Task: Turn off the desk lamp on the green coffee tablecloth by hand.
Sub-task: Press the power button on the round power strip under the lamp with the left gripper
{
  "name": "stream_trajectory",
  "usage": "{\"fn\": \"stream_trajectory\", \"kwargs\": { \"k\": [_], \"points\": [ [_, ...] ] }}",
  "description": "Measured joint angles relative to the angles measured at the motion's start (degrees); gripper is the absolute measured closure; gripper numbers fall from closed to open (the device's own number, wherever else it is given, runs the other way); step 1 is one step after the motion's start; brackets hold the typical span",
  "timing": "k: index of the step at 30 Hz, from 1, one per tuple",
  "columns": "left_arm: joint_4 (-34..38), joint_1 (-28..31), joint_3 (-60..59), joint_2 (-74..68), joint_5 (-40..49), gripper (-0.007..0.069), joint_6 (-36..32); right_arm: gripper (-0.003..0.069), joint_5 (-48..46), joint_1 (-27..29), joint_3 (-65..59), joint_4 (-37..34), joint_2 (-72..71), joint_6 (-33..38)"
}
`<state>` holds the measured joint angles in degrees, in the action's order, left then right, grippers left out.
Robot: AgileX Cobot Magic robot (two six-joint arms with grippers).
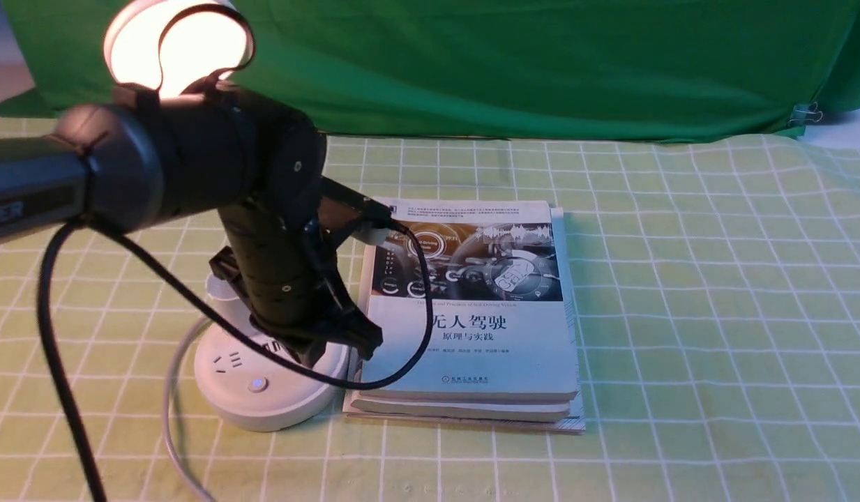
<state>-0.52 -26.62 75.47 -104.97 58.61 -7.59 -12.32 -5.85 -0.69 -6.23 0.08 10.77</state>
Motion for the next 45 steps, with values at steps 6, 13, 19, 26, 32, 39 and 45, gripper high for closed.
{"fn": "stream_trajectory", "kwargs": {
  "k": [6,13,19,26,32,39,45],
  "points": [
    [-0.2,1.0,2.0,-2.4,0.6,0.0620,0.0,0.0629,0.0,0.0,0.0,0.0,0.0,0.0],
    [0.0,1.5,2.2,-3.7,1.4,0.0620,0.1,0.0629,0.0,0.0,0.0,0.0,0.0,0.0],
    [0.1,1.5,2.3,-5.8,0.1,0.0620,0.0,0.0629,0.0,0.0,0.0,0.0,0.0,0.0],
    [0.5,1.5,2.8,-6.2,0.3,0.0620,0.0,0.0629,0.0,0.0,0.0,0.0,0.0,0.0],
    [-1.2,1.5,2.4,-4.3,-0.2,0.0620,1.4,0.0629,0.0,0.0,0.0,0.0,0.0,0.0],
    [-1.3,1.5,2.4,-2.0,-0.2,0.0620,1.8,0.0629,0.0,0.0,0.0,0.0,0.0,0.0],
    [-0.1,1.5,2.1,-3.7,-0.5,0.0620,1.8,0.0629,0.0,0.0,0.0,0.0,0.0,0.0]
  ]
}}
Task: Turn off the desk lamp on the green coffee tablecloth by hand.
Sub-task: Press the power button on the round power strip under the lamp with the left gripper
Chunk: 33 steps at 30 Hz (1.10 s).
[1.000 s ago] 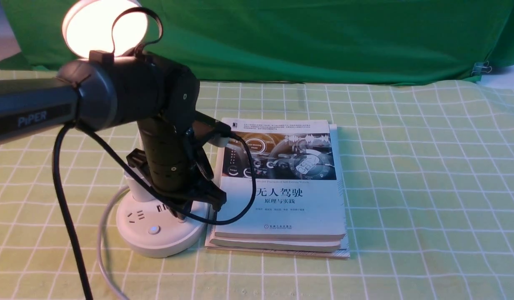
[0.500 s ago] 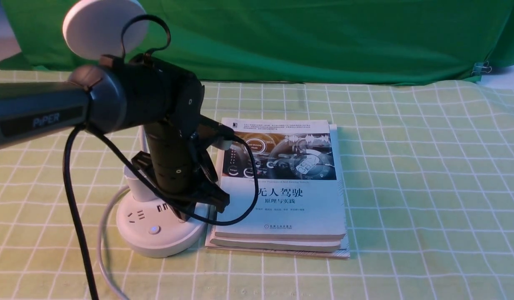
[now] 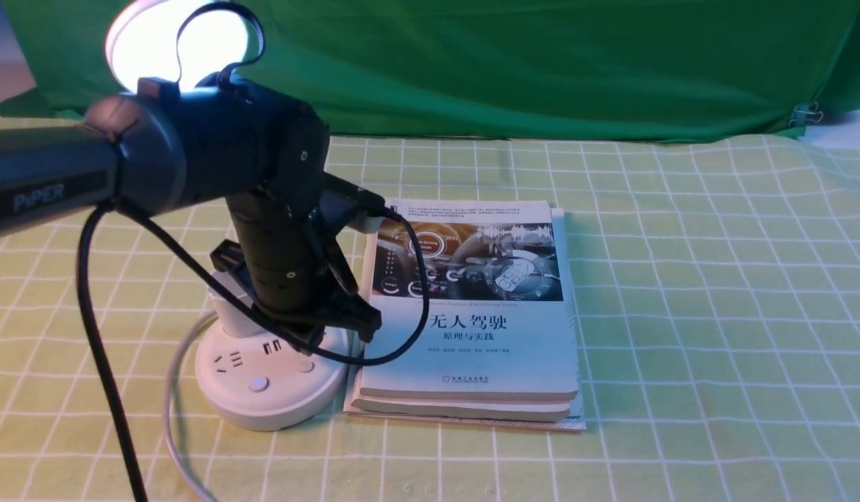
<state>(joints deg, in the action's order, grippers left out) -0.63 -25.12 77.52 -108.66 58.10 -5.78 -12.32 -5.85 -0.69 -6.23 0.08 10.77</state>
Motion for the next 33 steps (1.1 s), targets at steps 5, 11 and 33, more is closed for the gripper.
{"fn": "stream_trajectory", "kwargs": {
  "k": [5,11,33],
  "points": [
    [0.2,0.0,-0.1,-1.9,0.2,0.0620,0.0,0.0629,0.0,0.0,0.0,0.0,0.0,0.0],
    [0.1,0.0,0.0,-1.6,0.3,0.0620,0.1,0.0629,0.0,0.0,0.0,0.0,0.0,0.0],
    [-0.7,-0.1,-0.3,-0.2,0.4,0.0620,1.1,0.0629,0.0,0.0,0.0,0.0,0.0,0.0]
  ]
}}
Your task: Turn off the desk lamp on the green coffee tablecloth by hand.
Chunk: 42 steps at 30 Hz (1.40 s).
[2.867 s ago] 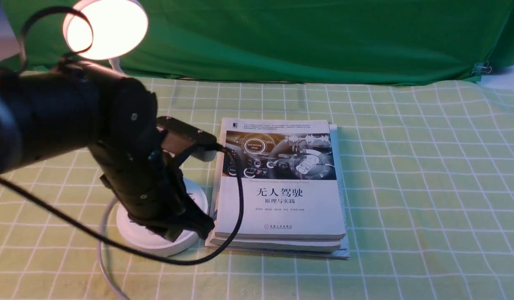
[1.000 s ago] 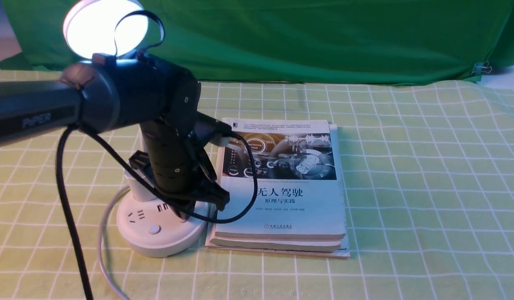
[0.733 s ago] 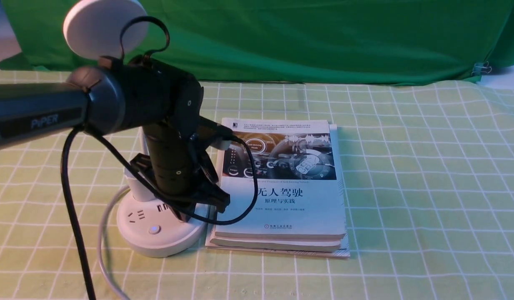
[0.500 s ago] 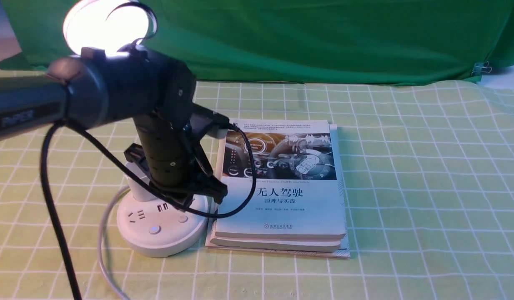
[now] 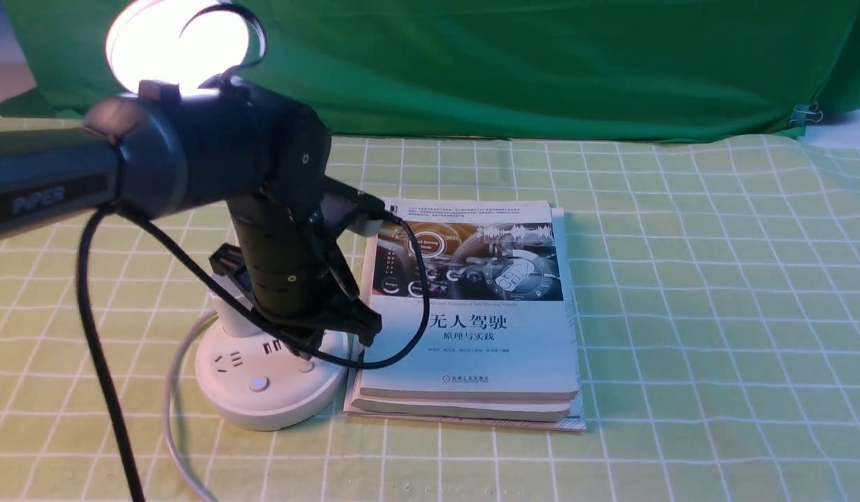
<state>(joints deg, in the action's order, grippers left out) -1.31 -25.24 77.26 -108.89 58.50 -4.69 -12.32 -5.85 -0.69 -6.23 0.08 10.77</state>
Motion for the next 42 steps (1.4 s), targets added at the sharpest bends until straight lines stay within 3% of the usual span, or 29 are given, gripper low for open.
{"fn": "stream_trajectory", "kwargs": {
  "k": [10,15,22,26,28,32,42],
  "points": [
    [0.3,-0.2,0.1,-1.1,0.0,0.0620,0.0,0.0629,0.0,0.0,0.0,0.0,0.0,0.0],
    [0.4,-0.9,-2.1,6.3,-1.6,0.0620,0.6,0.0629,0.0,0.0,0.0,0.0,0.0,0.0],
    [5.4,-1.2,-17.5,25.3,-13.3,0.0620,1.1,0.0629,0.0,0.0,0.0,0.0,0.0,0.0],
    [8.3,-1.2,-28.7,37.8,-25.3,0.0620,1.1,0.0629,0.0,0.0,0.0,0.0,0.0,0.0],
    [9.6,-1.2,-37.4,47.0,-37.6,0.0620,1.1,0.0629,0.0,0.0,0.0,0.0,0.0,0.0],
    [10.1,-1.2,-46.6,56.3,-48.9,0.0620,1.1,0.0629,0.0,0.0,0.0,0.0,0.0,0.0],
    [6.7,-1.2,-57.6,66.8,-53.0,0.0620,1.1,0.0629,0.0,0.0,0.0,0.0,0.0,0.0]
  ]
}}
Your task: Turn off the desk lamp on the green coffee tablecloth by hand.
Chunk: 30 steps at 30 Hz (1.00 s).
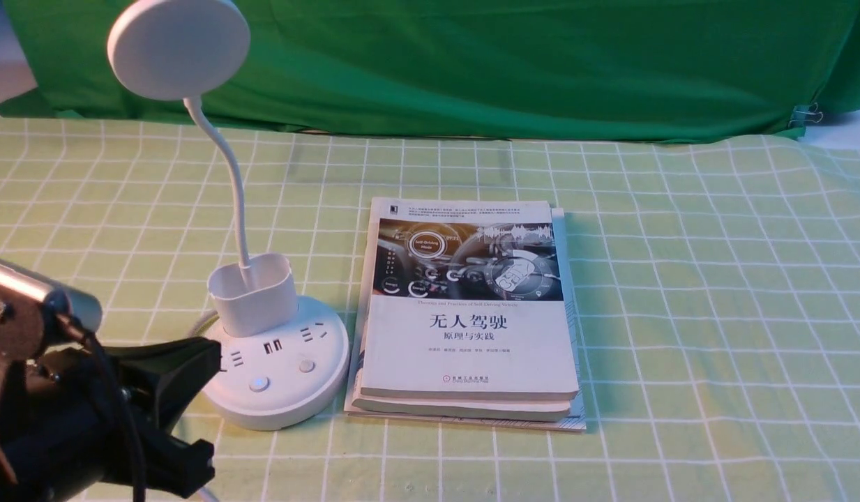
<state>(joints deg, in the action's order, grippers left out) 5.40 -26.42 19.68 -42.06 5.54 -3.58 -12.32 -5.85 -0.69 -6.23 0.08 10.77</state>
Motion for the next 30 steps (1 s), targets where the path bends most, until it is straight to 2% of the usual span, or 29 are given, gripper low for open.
{"fn": "stream_trajectory", "kwargs": {
  "k": [7,15,22,25,30],
  "points": [
    [-2.0,0.0,-0.2,0.1,-0.5,0.0620,0.0,0.0629,0.0,0.0,0.0,0.0,0.0,0.0],
    [-3.5,0.0,-0.2,0.1,-9.5,0.0620,-1.9,0.0629,0.0,0.0,0.0,0.0,0.0,0.0],
    [-4.0,0.3,-0.2,2.5,-11.7,0.0620,-4.3,0.0629,0.0,0.0,0.0,0.0,0.0,0.0],
    [-2.5,3.5,-0.3,8.2,-11.3,0.0620,-6.2,0.0629,0.0,0.0,0.0,0.0,0.0,0.0],
    [3.1,12.5,-3.8,18.7,-11.8,0.0620,-13.0,0.0629,0.0,0.0,0.0,0.0,0.0,0.0]
  ]
}}
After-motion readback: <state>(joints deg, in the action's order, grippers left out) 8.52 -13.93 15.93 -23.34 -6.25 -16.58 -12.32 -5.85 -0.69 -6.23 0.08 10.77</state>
